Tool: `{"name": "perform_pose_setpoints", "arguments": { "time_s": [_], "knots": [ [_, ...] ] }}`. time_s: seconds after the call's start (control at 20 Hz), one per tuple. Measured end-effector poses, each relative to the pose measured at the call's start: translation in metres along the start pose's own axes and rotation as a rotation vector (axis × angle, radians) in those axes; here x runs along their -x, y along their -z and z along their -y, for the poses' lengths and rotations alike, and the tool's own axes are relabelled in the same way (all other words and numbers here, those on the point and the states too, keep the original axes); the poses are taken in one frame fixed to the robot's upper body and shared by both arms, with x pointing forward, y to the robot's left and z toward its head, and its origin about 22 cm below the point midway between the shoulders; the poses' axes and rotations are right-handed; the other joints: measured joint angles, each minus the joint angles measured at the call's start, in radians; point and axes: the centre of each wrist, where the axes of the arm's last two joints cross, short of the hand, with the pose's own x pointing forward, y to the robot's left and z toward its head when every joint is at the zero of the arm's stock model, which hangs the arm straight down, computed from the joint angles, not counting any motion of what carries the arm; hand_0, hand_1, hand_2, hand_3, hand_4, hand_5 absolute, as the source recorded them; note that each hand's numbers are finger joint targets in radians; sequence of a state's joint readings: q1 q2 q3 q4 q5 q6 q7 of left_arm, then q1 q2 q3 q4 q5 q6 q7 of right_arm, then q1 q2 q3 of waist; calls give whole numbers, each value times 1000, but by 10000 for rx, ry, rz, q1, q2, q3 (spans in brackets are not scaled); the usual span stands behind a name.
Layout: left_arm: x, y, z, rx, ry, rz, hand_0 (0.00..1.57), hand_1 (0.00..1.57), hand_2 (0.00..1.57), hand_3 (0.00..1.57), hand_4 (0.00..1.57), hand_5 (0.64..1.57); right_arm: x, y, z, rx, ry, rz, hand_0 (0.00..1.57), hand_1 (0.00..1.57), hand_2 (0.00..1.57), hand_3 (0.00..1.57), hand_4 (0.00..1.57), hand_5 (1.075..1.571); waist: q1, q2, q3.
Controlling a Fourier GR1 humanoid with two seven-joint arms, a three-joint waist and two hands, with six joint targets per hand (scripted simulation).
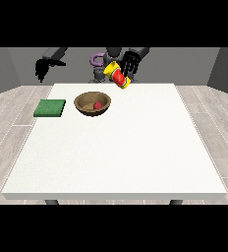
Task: Pick the cup and pour the ball into the bowl, then pick the bowl and place it on the pad
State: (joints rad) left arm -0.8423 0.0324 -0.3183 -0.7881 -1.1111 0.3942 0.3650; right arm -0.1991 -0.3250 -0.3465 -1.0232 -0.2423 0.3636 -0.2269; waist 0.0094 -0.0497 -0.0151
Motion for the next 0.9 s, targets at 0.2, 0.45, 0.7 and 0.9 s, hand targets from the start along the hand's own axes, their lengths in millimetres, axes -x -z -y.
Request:
{"name": "perform_pose_setpoints", "arguments": {
  "time_s": [0.2,0.45,0.7,0.9],
  "knots": [
    [20,-14,1,-312,-3966,-1648,0,0,0,0,0,1553,-4,14,-21,-199,172,428,0,0,0,0,282,1567,-89,814,-66],
    [36,-36,-2,-424,-7894,-1687,0,0,0,0,0,1565,-5,31,-57,-31,251,792,0,0,0,0,213,1571,182,1422,-9],
    [52,-51,-2,-226,-10244,-477,0,0,0,0,0,1563,4,39,-96,700,440,941,0,0,0,0,313,1569,874,1846,87],
    [76,-62,2,-162,-10997,-14,0,0,0,0,0,1564,10,47,-113,991,646,972,0,0,0,0,306,1568,1053,2028,125]
  ]
}}
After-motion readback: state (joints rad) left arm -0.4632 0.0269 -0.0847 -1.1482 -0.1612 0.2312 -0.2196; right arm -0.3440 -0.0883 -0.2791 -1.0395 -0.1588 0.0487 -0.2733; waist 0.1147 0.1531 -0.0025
